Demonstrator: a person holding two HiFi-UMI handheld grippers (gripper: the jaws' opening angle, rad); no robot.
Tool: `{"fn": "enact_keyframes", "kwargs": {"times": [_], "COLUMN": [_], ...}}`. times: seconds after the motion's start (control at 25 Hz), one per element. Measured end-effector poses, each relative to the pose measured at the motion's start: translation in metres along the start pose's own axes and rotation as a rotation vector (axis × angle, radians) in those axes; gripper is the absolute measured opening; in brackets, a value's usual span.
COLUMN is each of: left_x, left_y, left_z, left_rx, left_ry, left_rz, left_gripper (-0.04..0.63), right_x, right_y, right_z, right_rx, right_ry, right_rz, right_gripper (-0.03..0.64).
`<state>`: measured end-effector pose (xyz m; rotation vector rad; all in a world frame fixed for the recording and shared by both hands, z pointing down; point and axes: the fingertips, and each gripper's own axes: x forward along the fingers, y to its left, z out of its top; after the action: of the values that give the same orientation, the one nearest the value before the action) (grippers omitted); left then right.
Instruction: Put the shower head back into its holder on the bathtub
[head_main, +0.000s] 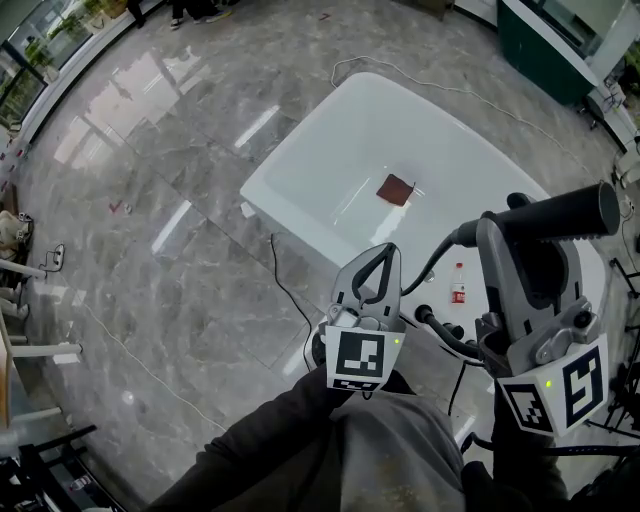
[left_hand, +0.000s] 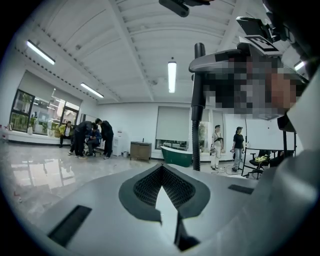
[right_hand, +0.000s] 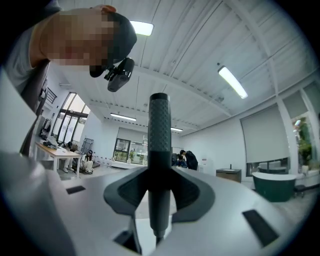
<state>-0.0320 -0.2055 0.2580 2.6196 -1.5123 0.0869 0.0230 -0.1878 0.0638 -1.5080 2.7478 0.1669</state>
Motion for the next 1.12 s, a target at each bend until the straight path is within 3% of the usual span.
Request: {"fn": "enact_keyframes", "kwargs": {"times": [0.28,1.12], "left_x": [-0.002,0.016], "left_y": [0.009,0.01], "left_z": [0.007,-0.048], "left_rx": [-0.005,-0.054], "left_ry": [-0.023,0.1], "left_rz": [-0.012,-0.083], "left_gripper": [0.003,0.003], "right_x": [0.001,-0.027], "right_y": [0.01,-0.001], "right_z": [-0.023,-0.112], "right_rx": [0.013,0.14], "right_ry": [0.055,0.115], "right_rz": [-0.017,-0.139], "right_gripper": [0.14,0.14]}}
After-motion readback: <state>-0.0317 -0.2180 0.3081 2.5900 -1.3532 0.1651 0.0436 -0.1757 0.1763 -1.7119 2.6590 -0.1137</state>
